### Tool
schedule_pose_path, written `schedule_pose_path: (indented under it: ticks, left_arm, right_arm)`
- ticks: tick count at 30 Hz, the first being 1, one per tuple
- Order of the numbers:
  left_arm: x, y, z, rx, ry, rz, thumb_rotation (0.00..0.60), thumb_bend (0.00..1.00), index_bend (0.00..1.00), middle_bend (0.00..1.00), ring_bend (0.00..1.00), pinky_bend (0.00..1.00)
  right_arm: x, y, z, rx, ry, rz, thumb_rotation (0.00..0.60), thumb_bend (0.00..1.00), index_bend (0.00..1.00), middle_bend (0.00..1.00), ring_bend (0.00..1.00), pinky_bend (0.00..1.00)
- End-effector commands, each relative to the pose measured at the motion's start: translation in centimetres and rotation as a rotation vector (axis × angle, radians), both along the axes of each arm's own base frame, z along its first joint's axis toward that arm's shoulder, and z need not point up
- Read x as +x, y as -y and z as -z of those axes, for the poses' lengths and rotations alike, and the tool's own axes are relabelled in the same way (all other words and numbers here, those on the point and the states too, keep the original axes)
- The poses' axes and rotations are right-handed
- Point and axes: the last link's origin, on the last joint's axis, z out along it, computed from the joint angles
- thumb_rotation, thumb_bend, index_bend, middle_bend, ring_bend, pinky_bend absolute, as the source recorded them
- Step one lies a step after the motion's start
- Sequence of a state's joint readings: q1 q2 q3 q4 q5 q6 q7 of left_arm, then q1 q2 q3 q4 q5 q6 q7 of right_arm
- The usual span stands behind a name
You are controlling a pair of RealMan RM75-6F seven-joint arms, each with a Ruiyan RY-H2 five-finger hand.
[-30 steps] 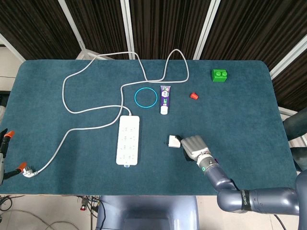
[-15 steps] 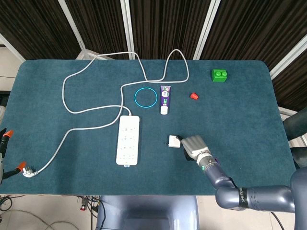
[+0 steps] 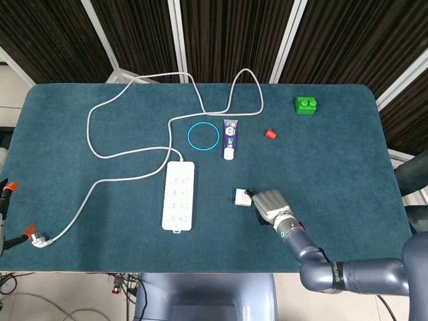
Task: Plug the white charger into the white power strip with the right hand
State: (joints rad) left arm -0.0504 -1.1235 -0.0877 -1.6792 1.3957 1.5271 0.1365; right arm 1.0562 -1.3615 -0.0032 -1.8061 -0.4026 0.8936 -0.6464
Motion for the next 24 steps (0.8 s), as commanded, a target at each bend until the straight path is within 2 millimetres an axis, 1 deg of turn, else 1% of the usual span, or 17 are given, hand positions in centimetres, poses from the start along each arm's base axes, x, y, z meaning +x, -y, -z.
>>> schedule_pose_path:
  ticks: [1, 12, 24]
  left_arm:
    - [-0.01, 0.00, -0.01, 0.002, 0.001, -0.001, 0.600, 0.15, 0.10, 0.00, 0.00, 0.00]
    - [0.02, 0.02, 0.03, 0.003, -0.001, -0.002, 0.600, 0.15, 0.10, 0.00, 0.00, 0.00]
    - [0.06, 0.04, 0.00, 0.007, -0.001, -0.001, 0.600, 0.15, 0.10, 0.00, 0.00, 0.00]
  right_arm:
    - [0.04, -0.02, -0.02, 0.001, 0.000, -0.002, 0.600, 0.80, 0.12, 0.85, 0.87, 0.85]
    - [0.19, -0.23, -0.17, 0.006, 0.003, -0.008, 0.600, 0.80, 0.13, 0.85, 0.87, 0.85]
    - [-0.08, -0.10, 0.51, 0.017, -0.011, -0.002, 0.600, 0.80, 0.14, 0.85, 0.87, 0.85]
